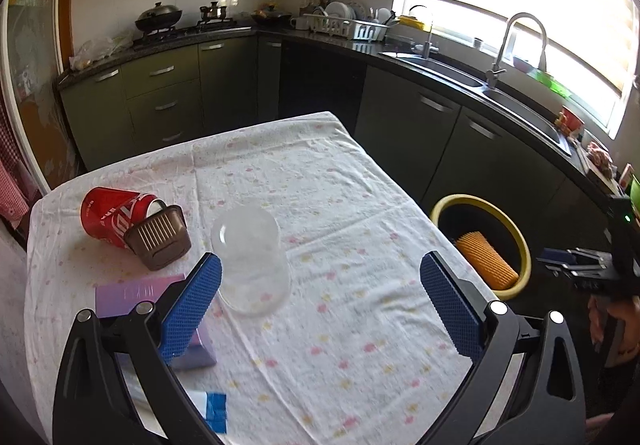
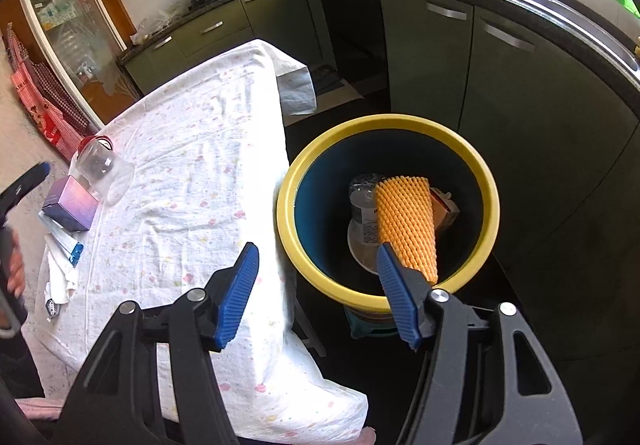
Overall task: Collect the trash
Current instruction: 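Grasp the clear plastic cup with the left gripper and lift it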
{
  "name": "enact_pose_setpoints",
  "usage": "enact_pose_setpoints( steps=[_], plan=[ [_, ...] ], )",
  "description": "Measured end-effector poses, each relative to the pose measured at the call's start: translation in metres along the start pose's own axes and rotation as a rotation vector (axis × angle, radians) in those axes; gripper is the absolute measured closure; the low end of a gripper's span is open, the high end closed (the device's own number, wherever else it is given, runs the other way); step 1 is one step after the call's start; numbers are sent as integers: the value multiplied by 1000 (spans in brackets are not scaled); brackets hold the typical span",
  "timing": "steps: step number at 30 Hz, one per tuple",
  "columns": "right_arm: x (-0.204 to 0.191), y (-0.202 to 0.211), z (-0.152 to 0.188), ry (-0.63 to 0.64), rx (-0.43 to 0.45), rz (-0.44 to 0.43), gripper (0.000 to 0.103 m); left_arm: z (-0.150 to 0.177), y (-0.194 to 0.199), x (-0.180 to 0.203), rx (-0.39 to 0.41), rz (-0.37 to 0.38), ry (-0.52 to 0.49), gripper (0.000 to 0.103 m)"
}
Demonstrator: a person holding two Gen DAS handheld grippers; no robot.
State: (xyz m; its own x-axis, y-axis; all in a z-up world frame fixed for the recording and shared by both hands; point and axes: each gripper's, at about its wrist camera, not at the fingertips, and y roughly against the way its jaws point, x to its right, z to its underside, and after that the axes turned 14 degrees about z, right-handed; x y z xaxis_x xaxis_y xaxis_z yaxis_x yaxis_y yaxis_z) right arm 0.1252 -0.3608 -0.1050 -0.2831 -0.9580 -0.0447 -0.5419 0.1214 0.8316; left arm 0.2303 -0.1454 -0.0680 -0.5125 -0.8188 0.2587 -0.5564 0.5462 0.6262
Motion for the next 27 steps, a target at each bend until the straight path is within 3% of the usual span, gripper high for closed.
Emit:
enact_pose_setpoints(
  steps=[7,14,21,23,27],
  plan=[
    [2,-11,3,-8,-26,-27,43,-11,-34,-23,-60,-9,52,5],
    [-2,-22,6,-2,-53,-49,42,-13,-57,-34,-101,-82,59,5],
    [-7,-32,8,7,-72,-64,41,-14,-74,-40,-127,-109,79,7],
    [-7,-33,8,8,-78,-65,41,-14,-79,-41,-135,-115,84,10],
    [-8,-37,10,7,-86,-72,41,-11,-92,-45,-175,-131,97,27]
  ],
)
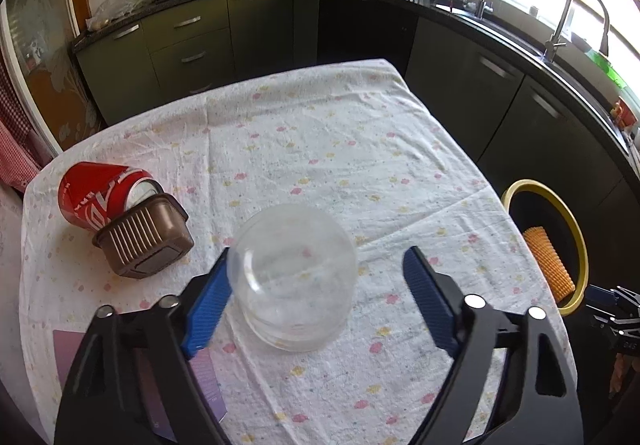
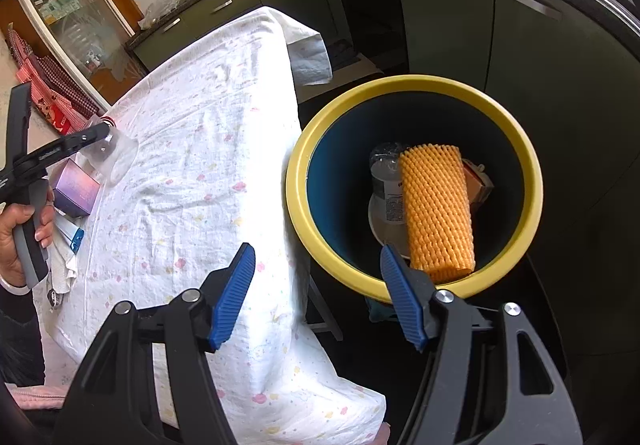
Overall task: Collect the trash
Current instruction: 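Grasp the clear plastic cup with the left gripper and lift it, then carry the clear cup over the bin and open the left gripper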
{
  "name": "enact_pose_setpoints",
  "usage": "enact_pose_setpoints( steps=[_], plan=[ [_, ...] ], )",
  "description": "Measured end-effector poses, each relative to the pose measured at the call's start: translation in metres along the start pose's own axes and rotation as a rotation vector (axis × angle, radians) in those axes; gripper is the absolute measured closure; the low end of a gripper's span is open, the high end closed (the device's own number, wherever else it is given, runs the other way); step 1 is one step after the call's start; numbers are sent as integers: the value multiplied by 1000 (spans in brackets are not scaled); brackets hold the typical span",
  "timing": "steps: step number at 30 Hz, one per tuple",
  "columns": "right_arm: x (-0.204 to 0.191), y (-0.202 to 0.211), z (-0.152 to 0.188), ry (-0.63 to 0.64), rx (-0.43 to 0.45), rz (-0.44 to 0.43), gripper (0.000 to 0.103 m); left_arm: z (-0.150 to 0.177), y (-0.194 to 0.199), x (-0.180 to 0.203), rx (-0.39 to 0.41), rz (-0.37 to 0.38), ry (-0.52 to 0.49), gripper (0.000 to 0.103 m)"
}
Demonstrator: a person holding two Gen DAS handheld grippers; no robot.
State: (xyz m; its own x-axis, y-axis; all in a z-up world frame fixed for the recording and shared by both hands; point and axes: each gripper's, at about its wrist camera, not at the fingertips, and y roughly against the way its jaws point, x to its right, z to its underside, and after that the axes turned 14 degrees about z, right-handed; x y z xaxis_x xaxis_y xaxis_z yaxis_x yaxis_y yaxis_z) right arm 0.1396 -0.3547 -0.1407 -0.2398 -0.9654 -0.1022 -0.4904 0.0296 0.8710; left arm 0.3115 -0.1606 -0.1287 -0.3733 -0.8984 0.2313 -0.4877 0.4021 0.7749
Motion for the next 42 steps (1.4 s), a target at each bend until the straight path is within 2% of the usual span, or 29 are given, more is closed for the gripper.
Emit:
enact_pose_setpoints(
  steps=[5,8,12,20,26,31,38,42],
  plan=[
    [0,-3,1,-3,-6,-6,40,3,-9,7,-17,-41,-24,30],
    [-1,-3,1,-6,-7,-13,40,3,-11,12,-19,-60,-39,42],
    [-1,-2,2,-6,-4,-22,40,5,-9,19,-14,-44,-51,42],
    [4,3,4,-20,8,-28,40,4,23,42,59,-30,-114,42],
    [15,14,6,-50,46,-6,40,7,52,94,92,52,-209,42],
    [41,31,14,-110,95,52,40,14,55,160,85,171,-311,42],
    [85,42,33,-204,113,96,40,15,6,238,-8,318,-391,42],
    [105,40,42,-244,105,94,40,13,-33,269,-51,335,-419,42]
  ],
)
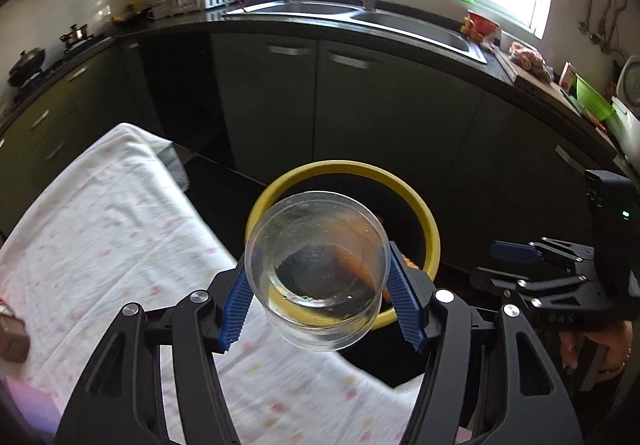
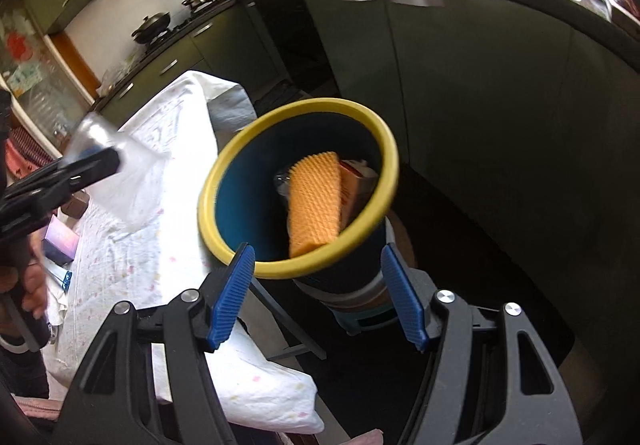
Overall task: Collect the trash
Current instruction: 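Carry the clear cup over the bin and open the left gripper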
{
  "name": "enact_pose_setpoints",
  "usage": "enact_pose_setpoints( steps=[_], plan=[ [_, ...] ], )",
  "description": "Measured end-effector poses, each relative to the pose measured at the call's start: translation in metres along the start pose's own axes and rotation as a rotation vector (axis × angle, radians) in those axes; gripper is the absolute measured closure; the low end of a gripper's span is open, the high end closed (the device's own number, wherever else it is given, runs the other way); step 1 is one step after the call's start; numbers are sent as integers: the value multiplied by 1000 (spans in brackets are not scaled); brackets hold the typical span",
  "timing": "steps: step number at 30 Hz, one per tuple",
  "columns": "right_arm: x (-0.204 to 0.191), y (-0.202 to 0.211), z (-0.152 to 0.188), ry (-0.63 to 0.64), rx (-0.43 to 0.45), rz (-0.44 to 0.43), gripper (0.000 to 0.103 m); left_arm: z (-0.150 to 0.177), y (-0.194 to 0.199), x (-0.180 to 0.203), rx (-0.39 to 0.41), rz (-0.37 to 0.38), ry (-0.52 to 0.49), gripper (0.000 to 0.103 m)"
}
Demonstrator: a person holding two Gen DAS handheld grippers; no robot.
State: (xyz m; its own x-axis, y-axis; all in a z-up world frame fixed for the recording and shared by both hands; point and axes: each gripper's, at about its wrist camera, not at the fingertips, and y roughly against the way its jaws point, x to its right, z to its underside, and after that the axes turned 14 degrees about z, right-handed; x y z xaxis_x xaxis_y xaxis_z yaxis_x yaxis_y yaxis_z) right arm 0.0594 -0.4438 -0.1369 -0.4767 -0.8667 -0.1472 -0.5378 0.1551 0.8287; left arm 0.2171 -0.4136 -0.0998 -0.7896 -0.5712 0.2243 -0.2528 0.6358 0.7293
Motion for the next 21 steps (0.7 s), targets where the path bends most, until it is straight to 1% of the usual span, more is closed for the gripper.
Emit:
enact_pose_setpoints(
  steps=[2,7,8,9,10,11,13,15,17,18,21],
  plan=[
    [7,-2,2,-14,-4,-2,40,-8,-25,2,-18,-1,7,42],
    [21,-7,5,-43,-15,-8,40,-20,-66,-6,-36,-12,34,41],
    [23,-9,5,-49,-17,-9,40,-22,-72,-8,-38,-16,38,37],
    [23,-9,4,-51,-18,-10,40,-21,-73,-10,-38,-21,42,30],
    [24,-10,4,-53,-20,-12,40,-22,-73,-11,-33,-22,48,26],
    [24,-11,4,-55,-20,-15,40,-22,-72,-12,-26,-20,55,25],
    [23,-11,5,-53,-21,-19,39,-22,-62,-10,-3,-11,55,20],
    [21,-11,5,-49,-22,-21,39,-20,-48,-9,16,-14,54,20],
    [17,-12,5,-42,-23,-29,39,-14,-18,-10,57,5,76,19],
    [14,-12,4,-38,-24,-31,39,-11,-4,-11,74,13,84,16],
    [5,-13,4,-16,-27,-38,39,3,43,-10,132,16,93,11]
  ],
)
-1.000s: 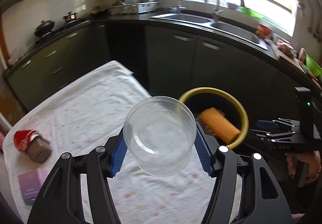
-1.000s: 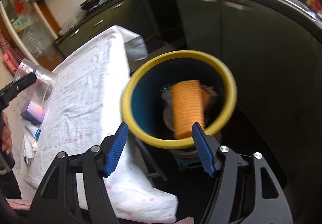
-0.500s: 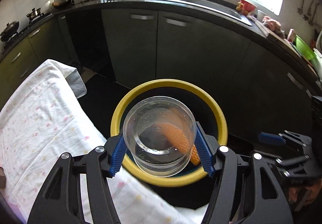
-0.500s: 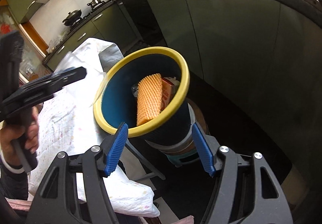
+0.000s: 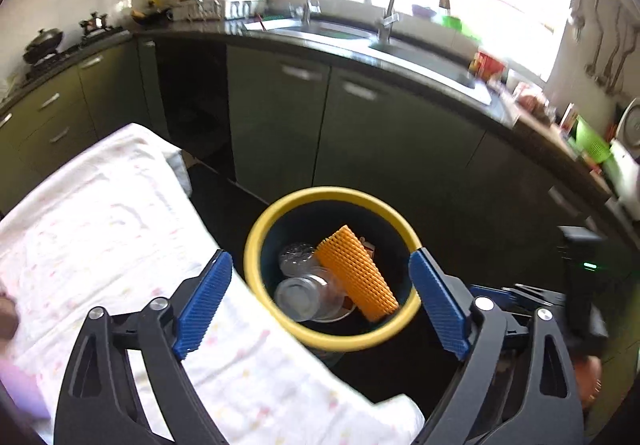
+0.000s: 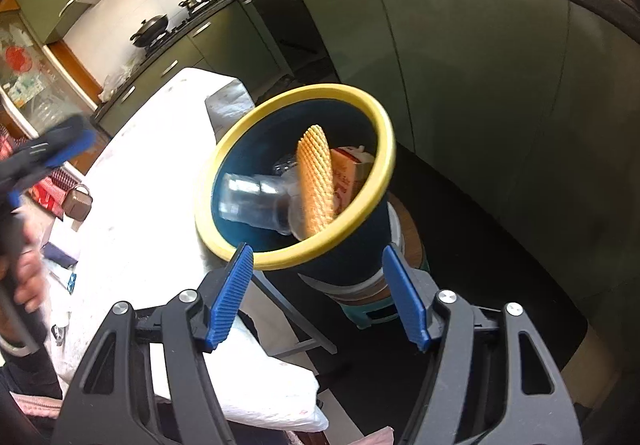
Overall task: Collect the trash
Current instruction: 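Carry the clear cup over the bin and open the left gripper, then reach the right gripper to the purple cream box and grasp it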
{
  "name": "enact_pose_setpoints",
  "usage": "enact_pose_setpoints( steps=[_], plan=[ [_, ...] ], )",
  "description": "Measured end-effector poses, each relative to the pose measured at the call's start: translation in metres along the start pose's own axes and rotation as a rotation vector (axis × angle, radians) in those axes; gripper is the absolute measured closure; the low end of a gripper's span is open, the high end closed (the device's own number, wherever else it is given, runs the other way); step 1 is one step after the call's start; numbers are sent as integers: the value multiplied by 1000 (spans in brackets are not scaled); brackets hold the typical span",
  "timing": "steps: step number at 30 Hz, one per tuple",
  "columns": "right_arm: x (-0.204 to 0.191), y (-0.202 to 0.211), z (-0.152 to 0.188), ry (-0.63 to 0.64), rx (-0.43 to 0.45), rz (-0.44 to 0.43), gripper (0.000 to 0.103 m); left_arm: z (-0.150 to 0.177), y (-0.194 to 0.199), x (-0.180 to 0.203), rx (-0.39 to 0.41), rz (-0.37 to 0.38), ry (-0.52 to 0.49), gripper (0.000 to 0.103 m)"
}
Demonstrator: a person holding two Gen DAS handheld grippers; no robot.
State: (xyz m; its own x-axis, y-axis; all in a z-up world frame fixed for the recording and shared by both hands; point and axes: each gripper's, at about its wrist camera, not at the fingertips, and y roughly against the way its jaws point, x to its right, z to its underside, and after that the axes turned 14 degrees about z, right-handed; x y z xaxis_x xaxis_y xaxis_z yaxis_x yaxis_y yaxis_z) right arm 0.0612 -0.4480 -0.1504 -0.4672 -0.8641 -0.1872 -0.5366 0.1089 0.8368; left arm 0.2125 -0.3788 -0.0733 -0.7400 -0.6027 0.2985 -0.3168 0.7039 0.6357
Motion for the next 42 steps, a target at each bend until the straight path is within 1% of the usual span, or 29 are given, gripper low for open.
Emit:
enact_pose_setpoints(
  steps=[2,4,6,11,13,16,18,20,22,24,27,29,31,34,37,39,42],
  plan=[
    [-9,1,0,22,-1,-4,39,7,34,-2,35,0,9,10],
    [-19,1,-1,44,-1,-6,39,21,71,-6,71,-17,19,8],
    [-33,2,-2,74,-1,-11,38,37,106,-13,105,-51,28,5],
    [-82,4,-2,202,-3,-39,38,82,175,-31,127,-149,58,5],
    [-112,5,-2,283,-3,-67,38,105,207,-40,142,-207,79,5],
    [-164,5,0,427,-7,-124,38,139,249,-55,158,-320,114,5],
    [-205,6,3,532,-6,-175,38,159,270,-65,164,-379,145,5],
    [-240,7,7,610,-11,-221,38,180,289,-77,175,-417,194,5],
    [-278,8,11,669,-20,-260,38,197,303,-88,183,-438,232,5],
    [-314,13,12,703,-7,-310,37,211,313,-97,192,-450,269,5],
    [-363,20,15,730,15,-375,28,220,320,-106,202,-462,294,5],
    [-389,25,16,736,15,-415,27,222,320,-108,206,-470,297,5],
    [-417,21,14,705,-8,-421,25,228,323,-109,212,-459,300,5],
    [-441,14,13,620,-65,-448,20,230,321,-111,218,-439,308,5],
    [-464,14,18,553,-54,-428,15,231,321,-114,224,-424,317,5],
    [-478,14,24,522,-27,-389,15,234,321,-115,229,-409,323,5],
    [-492,8,32,488,-14,-331,14,238,321,-118,231,-387,329,5]
  ],
)
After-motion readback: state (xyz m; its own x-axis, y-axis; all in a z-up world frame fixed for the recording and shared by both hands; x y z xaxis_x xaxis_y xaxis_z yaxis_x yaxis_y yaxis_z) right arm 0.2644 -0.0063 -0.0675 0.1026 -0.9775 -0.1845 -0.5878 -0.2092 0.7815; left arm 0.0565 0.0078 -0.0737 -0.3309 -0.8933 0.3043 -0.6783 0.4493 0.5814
